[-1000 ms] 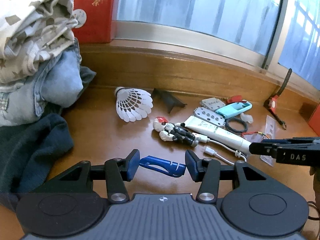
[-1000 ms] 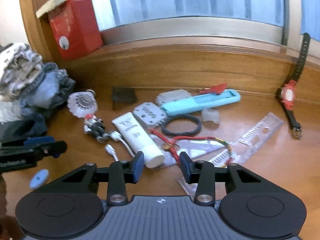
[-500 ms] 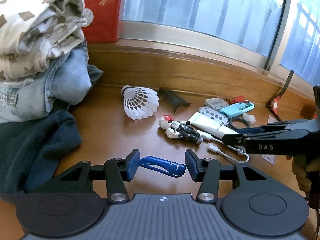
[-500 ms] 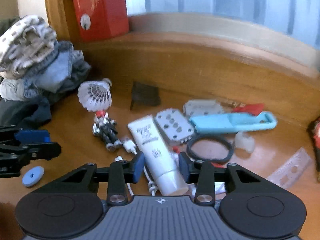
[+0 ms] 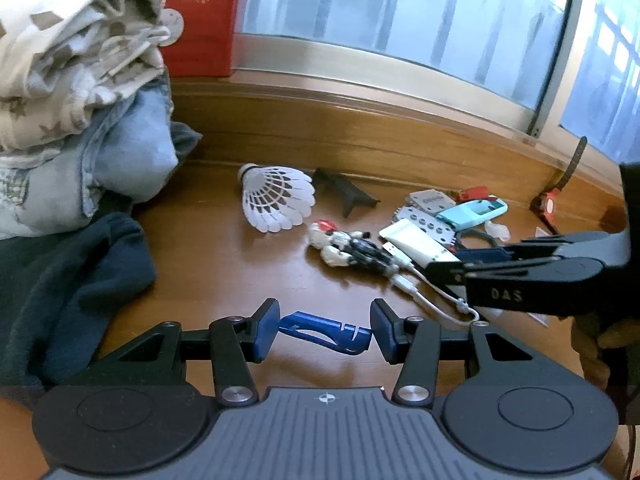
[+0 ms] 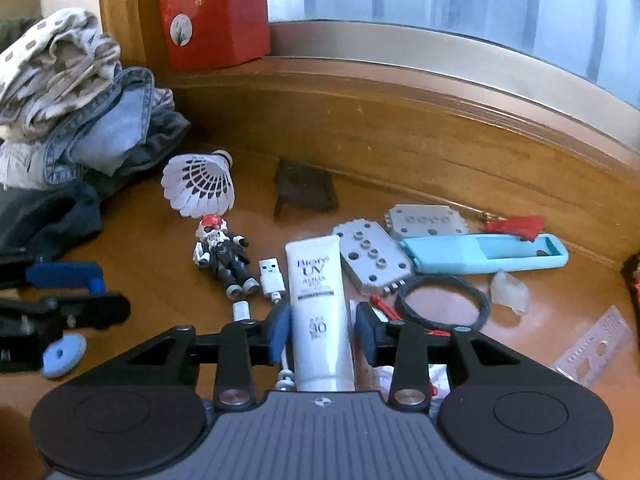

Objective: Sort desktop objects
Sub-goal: 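Grasp the white Biore UV sunscreen tube with the right tool while the left tool holds the blue stick, then carry the blue stick and sunscreen tube in both tools toward the cardboard box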

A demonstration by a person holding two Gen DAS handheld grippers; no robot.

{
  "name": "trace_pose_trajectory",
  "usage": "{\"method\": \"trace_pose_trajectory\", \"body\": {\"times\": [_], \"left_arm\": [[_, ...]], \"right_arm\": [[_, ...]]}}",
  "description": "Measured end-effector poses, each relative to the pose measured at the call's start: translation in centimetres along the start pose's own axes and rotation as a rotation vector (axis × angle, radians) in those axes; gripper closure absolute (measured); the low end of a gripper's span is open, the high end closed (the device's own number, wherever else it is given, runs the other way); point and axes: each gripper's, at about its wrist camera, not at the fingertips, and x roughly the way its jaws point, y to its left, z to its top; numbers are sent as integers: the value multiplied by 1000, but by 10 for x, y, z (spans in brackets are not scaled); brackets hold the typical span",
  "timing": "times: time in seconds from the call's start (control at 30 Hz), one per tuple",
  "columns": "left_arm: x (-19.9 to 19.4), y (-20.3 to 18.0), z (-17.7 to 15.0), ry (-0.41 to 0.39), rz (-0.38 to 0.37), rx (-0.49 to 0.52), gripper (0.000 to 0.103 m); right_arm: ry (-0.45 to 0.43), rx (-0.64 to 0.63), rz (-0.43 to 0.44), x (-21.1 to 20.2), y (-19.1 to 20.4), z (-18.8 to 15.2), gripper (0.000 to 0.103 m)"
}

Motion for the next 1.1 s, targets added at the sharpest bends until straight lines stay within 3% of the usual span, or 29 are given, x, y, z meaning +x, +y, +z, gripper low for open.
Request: {"method": "trace_pose_trajectory", "body": {"times": [0.2, 0.57, 1.1], "left_arm": [[-2, -3, 1, -12, -2, 8, 53], [-7, -13, 0, -11, -35, 25, 53], [-16, -64, -15, 11, -108, 120, 53]], "right_arm": [[-3, 68, 6, -8, -7, -3, 71], [-44, 239, 82, -59, -21, -18, 71], [-74, 331, 40, -109, -36, -61, 71]]}}
